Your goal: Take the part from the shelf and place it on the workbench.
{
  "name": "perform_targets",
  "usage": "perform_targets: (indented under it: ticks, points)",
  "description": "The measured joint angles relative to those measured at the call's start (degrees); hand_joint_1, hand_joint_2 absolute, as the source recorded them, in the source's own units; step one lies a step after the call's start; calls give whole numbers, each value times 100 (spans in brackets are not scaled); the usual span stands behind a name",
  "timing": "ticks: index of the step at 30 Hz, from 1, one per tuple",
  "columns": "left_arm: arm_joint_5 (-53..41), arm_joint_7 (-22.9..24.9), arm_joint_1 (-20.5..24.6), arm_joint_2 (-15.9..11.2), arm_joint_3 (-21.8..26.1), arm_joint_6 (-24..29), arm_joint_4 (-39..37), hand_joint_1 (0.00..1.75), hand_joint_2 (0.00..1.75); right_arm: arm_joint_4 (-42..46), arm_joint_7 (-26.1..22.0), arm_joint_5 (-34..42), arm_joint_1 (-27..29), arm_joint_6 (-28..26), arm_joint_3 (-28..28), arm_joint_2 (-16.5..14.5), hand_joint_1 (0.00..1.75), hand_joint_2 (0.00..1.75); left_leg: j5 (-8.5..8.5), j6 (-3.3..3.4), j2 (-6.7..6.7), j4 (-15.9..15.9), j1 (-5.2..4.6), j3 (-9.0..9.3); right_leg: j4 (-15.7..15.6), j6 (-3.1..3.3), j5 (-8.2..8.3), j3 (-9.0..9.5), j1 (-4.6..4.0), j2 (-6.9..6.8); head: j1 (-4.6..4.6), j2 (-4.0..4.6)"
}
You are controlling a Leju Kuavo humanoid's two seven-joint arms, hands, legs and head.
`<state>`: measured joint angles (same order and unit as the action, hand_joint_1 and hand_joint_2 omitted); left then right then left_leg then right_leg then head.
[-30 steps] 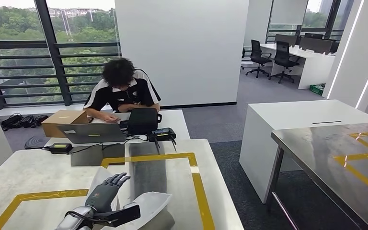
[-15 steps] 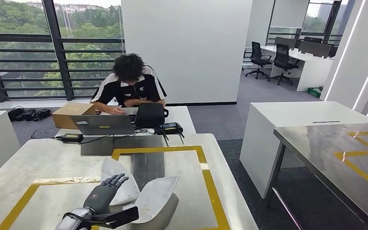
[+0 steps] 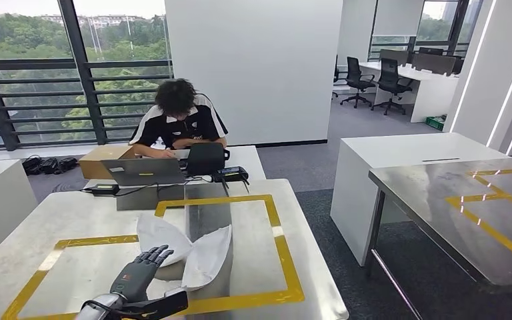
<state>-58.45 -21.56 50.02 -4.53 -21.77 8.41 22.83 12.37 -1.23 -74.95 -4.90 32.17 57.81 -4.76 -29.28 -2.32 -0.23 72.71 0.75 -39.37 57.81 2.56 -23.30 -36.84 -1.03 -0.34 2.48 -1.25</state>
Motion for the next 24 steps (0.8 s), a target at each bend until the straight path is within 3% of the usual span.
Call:
perform_targets:
  ticks: [1, 3, 5, 7, 8, 11, 12, 13, 14, 16, 18, 19, 20, 22, 23, 24]
  points:
    - [0, -1, -9, -4, 0, 5, 11, 0, 175, 1, -3, 0, 0, 0, 0, 0, 0, 0, 42, -4, 0, -311, 6, 274, 42, -22, 60, -108, 6, 0, -1, 0]
    - [-1, -4, -16, -4, 0, 20, 60, 0, 175, 1, -10, 1, 4, 0, 0, 0, 0, 0, -97, 41, -7, -1000, -11, 780, 129, -77, 149, -252, 4, 0, -5, -1]
    - [-4, -4, -20, -4, 0, 37, 98, 0, 175, 0, -13, 4, 6, 0, 0, 0, 0, 0, -207, 138, -15, -1276, -46, 941, 158, -134, 226, -286, 3, 4, -12, -1]
    - [-11, -3, -18, -3, 0, 43, 100, 0, 175, 0, -6, 13, 13, 2, 0, -2, 0, 0, -110, 244, 7, -1278, -44, 884, 172, -198, 250, -313, 23, 18, -16, 1]
    - [-16, -4, -15, 0, -1, 41, 103, 0, 175, 0, -1, 18, 21, 10, 0, -5, 0, 0, -41, 293, 21, -1289, -37, 836, 264, -236, 114, -363, 38, 26, -15, 1]
    - [-37, -5, -2, 16, -2, 38, 113, 0, 175, 0, 8, 31, 28, 34, 0, -15, 0, 0, 201, 357, 31, -1297, -26, 590, 1132, -333, -731, -611, 92, 34, -15, 2]
    - [-45, -6, -4, 20, -2, 37, 110, 0, 175, 0, 9, 35, 26, 34, 0, -16, 0, 0, 278, 352, 29, -1295, -26, 493, 1475, -352, -899, -663, 108, 34, -15, 2]
    - [-52, -7, -10, 23, -2, 36, 106, 0, 175, 0, 9, 39, 24, 34, 0, -17, 0, 0, 349, 342, 31, -1293, -24, 398, 1704, -365, -929, -656, 123, 34, -15, 2]
    - [-60, -7, -14, 28, -3, 32, 101, 0, 175, 0, 10, 44, 25, 34, 0, -17, 0, 0, 420, 327, 34, -1290, -21, 302, 1760, -375, -848, -566, 137, 34, -14, 2]
    - [-72, -8, -14, 38, -4, 24, 93, 0, 175, 0, 13, 55, 23, 35, 0, -17, 0, 0, 555, 282, 40, -1284, -7, 131, 1320, -384, -599, -117, 164, 34, -14, 2]
    - [-82, -8, 4, 49, -4, 15, 93, 0, 175, 0, 13, 73, 11, 35, 0, -19, 0, 0, 678, 207, 45, -1288, 3, 21, 561, -350, -630, 433, 148, 48, -19, 2]
    - [-85, -9, 17, 59, -5, 11, 92, 0, 175, 0, 14, 83, 8, 35, 1, -21, 0, 0, 734, 164, 49, -1297, 11, 3, 316, -314, -690, 588, 128, 59, -25, 2]
    - [-86, -9, 27, 74, -5, 10, 92, 0, 175, 0, 18, 91, 5, 35, 1, -22, 0, 0, 791, 119, 51, -1317, 19, -1, 184, -268, -732, 652, 101, 69, -32, 1]
    - [-87, -8, 35, 102, -8, 9, 81, 0, 175, 0, 28, 101, 8, 24, 2, -25, 0, 0, 851, 44, 44, -1344, 38, -8, 150, -171, -634, 606, 88, 60, -45, 2]
    - [-89, -6, 35, 110, -9, 7, 73, 0, 175, 0, 38, 103, 4, 17, 2, -26, 0, 0, 765, 22, 37, -1287, 43, -46, 131, -122, -569, 571, 91, 49, -52, 2]
    - [-91, -5, 34, 112, -11, 5, 64, 0, 175, 0, 45, 105, 0, 11, 2, -28, 0, 0, 565, 8, 32, -1119, 44, -110, 109, -75, -493, 520, 96, 39, -59, 2]
